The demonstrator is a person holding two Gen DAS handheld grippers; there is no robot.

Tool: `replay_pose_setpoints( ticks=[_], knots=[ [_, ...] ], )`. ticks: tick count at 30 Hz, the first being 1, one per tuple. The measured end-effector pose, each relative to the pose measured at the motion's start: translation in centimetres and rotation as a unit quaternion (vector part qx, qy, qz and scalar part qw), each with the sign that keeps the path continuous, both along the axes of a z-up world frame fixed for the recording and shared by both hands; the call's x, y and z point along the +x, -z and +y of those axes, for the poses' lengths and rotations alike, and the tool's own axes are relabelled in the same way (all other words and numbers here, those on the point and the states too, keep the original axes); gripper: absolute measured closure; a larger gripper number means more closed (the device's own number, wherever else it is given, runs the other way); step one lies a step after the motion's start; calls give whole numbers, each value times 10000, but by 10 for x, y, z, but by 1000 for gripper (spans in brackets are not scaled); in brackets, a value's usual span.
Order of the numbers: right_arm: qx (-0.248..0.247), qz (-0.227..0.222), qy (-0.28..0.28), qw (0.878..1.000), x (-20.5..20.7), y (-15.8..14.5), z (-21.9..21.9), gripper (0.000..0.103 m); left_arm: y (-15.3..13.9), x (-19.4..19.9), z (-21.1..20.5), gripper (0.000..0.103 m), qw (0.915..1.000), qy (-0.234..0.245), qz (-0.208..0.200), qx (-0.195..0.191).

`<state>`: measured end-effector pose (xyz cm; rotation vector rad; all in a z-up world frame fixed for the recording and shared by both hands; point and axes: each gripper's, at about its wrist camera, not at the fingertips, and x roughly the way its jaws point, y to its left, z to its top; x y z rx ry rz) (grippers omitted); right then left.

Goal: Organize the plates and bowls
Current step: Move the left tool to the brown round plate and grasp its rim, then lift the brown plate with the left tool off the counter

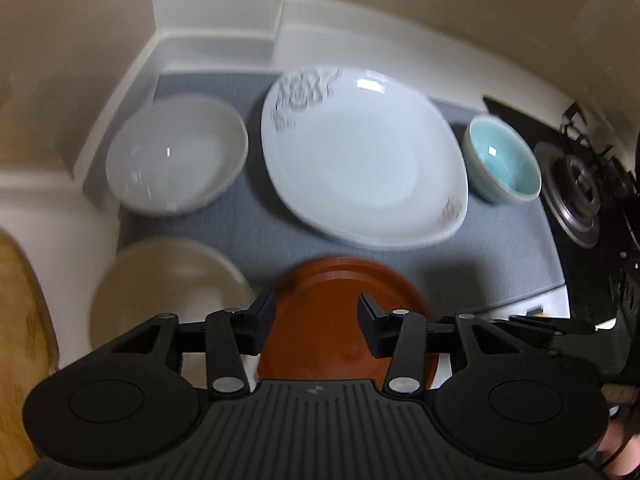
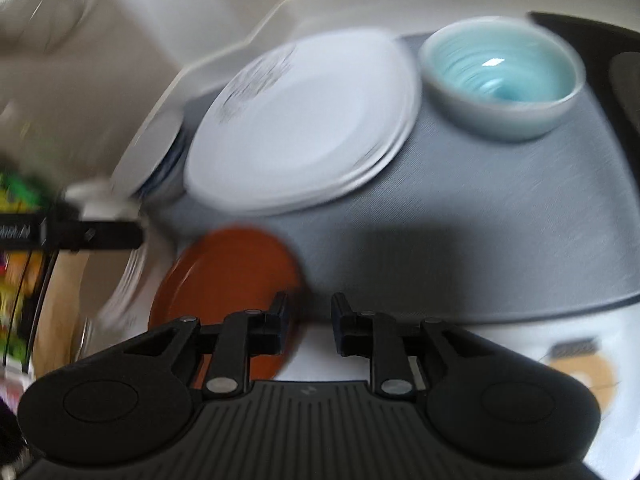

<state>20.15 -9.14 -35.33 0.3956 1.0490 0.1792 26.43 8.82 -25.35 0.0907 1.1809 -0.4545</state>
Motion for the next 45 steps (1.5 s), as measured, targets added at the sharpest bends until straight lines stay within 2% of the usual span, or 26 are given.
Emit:
replay_pose_setpoints(
  ticks=[2,4,7,12,15,17,18,19,20,22,23,25,27,30,31,34,36,38,39,45],
  knots=[
    [-474,-145,-337,9982,-5,-1,12,90,4,-5,0,55,9999,-21,151,71],
    [-610,-260,-421,9969,-13,-3,9,94,4,-9,-1,55,9997,-42,162,167],
    [-664,-308,116,9972,-33,-6,-19,97,7,-18,-9,51,9992,170,196,312],
    [-158,-259,966,9949,-65,1,-63,96,35,-26,-40,49,9951,622,366,680],
    [103,-313,1194,9923,-79,5,-70,94,54,-28,-57,49,9919,770,448,900],
    [119,-351,1210,9920,-85,5,-69,86,59,-32,-64,52,9907,894,309,980],
    [100,-401,1182,9921,-87,4,-68,75,62,-33,-66,54,9899,977,298,985],
    [100,-466,1150,9922,-90,4,-66,57,65,-34,-69,57,9889,1057,324,995],
    [114,-533,1095,9925,-95,2,-66,47,66,-35,-70,58,9886,1071,319,1006],
    [24,-616,1005,9930,-99,2,-61,7,66,-34,-71,58,9893,1046,281,976],
    [-157,-607,991,9931,-101,2,-59,2,67,-33,-71,58,9897,1013,286,969],
    [-495,-592,832,9935,-100,4,-49,0,69,-32,-70,56,9914,856,301,939],
    [-588,-723,721,9930,-103,2,-47,0,68,-32,-72,56,9925,718,314,933],
    [-780,-793,1053,9882,-113,2,-54,0,67,-30,-79,54,9912,645,323,1107],
    [-700,-725,1165,9881,-114,4,-59,0,68,-29,-84,53,9907,600,348,1174],
    [-226,-967,1464,9842,-125,6,-74,0,69,-26,-86,51,9895,332,489,1318],
    [-369,-917,1464,9843,-124,6,-78,0,70,-22,-86,42,9892,113,542,1360],
    [-712,-862,1028,9884,-119,5,-75,0,72,-17,-83,31,9890,-137,587,1350],
    [-752,-895,859,9894,-118,6,-76,0,74,-14,-81,29,9888,-292,633,1322],
    [-169,-1044,729,9917,-121,11,-96,0,78,-14,-69,17,9837,-978,771,1299]
  ],
)
